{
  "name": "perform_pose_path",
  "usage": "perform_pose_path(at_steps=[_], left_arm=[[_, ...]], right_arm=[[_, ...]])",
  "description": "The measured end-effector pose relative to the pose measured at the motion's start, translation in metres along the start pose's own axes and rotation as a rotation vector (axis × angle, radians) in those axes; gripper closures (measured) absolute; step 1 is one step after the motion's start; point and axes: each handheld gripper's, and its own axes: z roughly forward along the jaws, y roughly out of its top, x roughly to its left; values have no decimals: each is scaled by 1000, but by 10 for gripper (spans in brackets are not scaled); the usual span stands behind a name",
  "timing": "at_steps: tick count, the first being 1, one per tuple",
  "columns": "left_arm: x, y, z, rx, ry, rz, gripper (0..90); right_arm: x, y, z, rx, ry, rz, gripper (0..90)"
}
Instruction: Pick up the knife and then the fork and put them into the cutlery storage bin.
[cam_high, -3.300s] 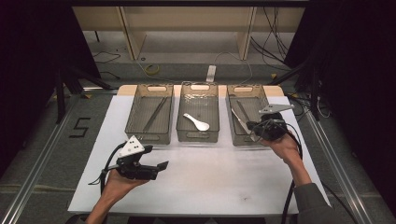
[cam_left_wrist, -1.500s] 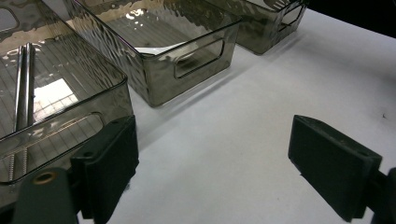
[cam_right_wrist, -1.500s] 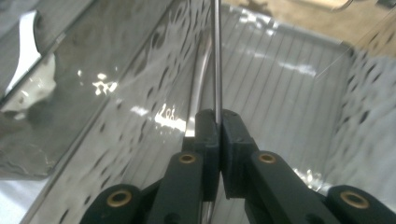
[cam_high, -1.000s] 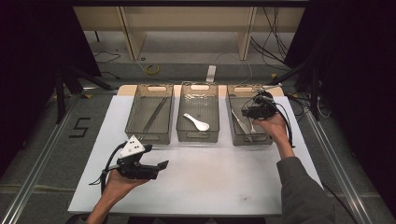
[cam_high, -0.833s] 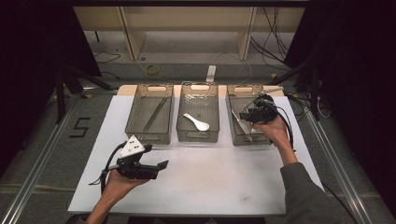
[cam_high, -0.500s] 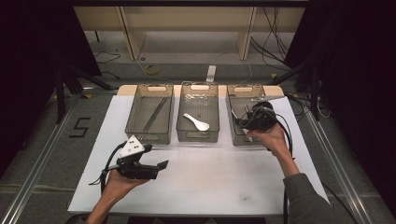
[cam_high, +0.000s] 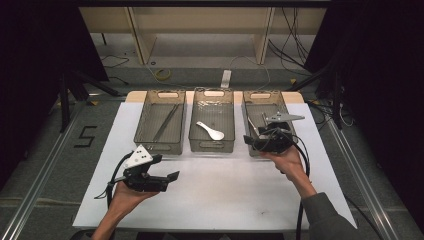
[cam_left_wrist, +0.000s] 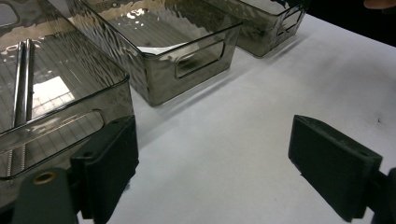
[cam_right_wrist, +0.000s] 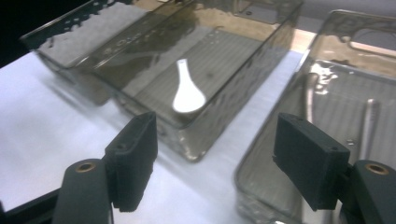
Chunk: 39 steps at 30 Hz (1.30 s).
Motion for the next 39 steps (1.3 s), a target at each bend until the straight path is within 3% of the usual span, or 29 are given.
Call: perform_pose_path(at_steps=[10, 16, 26, 39], left_arm=[[2, -2, -6, -11, 5, -23, 155], [0, -2, -4, -6, 4, -11, 155], [1, -1, -5, -21, -6, -23, 155], [3, 0, -5, -48, -50, -60, 154]], right_arm=[[16, -15, -2, -32, 59, -20, 293], [26, -22, -12, -86, 78, -24, 288], [36, -47, -29, -122, 128, -19, 272], [39, -78, -51, -156, 114, -3, 227]])
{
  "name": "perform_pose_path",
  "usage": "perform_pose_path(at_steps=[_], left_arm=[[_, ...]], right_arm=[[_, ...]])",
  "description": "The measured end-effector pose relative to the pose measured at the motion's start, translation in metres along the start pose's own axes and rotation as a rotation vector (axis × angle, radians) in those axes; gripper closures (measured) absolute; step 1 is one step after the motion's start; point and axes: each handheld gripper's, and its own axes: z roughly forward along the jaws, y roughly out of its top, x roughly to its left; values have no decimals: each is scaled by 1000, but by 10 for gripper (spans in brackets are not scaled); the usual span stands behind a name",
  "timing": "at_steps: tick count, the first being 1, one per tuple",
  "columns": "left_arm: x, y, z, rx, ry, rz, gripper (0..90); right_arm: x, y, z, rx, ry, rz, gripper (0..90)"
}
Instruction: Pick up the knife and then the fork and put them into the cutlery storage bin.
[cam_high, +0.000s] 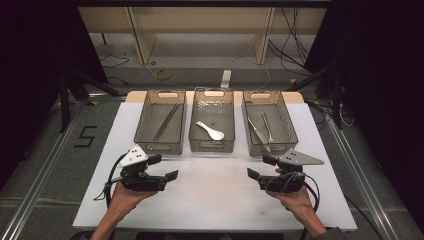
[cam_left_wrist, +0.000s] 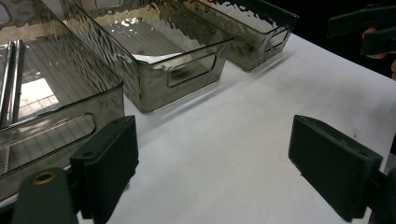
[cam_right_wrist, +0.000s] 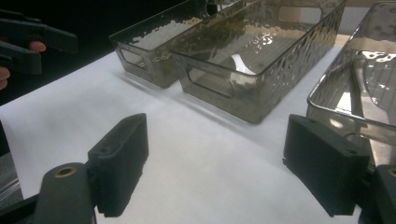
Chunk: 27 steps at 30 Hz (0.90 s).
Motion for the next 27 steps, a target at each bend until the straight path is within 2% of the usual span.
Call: perform_pose_path(at_steps=[10, 27], left_arm=[[0, 0, -1, -3, -3, -2, 154], [-1, 0, 1, 2, -1, 5, 155]], right_arm=[[0, -10, -6, 16, -13, 2, 205], [0, -12, -9, 19, -24, -7, 192]])
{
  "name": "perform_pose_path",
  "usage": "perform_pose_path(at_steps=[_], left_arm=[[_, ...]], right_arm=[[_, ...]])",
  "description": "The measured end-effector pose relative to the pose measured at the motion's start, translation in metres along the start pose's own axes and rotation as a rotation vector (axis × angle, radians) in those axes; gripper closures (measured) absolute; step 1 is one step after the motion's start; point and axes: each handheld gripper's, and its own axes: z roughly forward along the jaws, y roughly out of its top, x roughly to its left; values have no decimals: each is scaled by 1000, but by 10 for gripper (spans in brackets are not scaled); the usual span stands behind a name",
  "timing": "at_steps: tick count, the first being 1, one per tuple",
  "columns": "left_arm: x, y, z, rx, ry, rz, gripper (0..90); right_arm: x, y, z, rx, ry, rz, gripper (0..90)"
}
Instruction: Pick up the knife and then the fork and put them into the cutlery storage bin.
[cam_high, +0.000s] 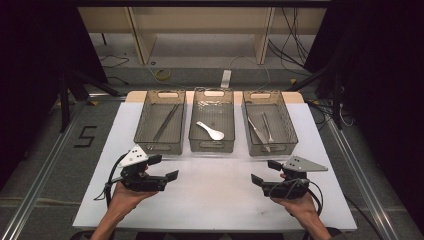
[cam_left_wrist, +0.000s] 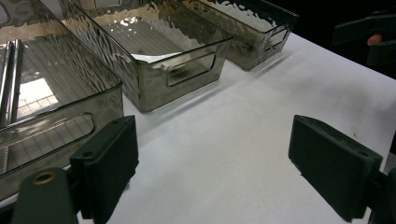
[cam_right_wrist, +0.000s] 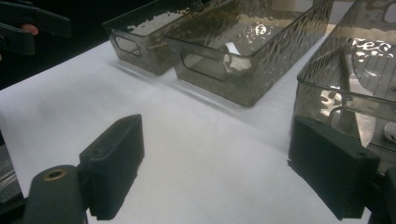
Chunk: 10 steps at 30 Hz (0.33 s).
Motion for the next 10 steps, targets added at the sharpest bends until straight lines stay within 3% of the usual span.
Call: perform_pose_path(at_steps=[10], left_arm=[[0, 0, 0, 1, 1, -2, 154]], right_arm=[[0, 0, 0, 2, -4, -4, 192]])
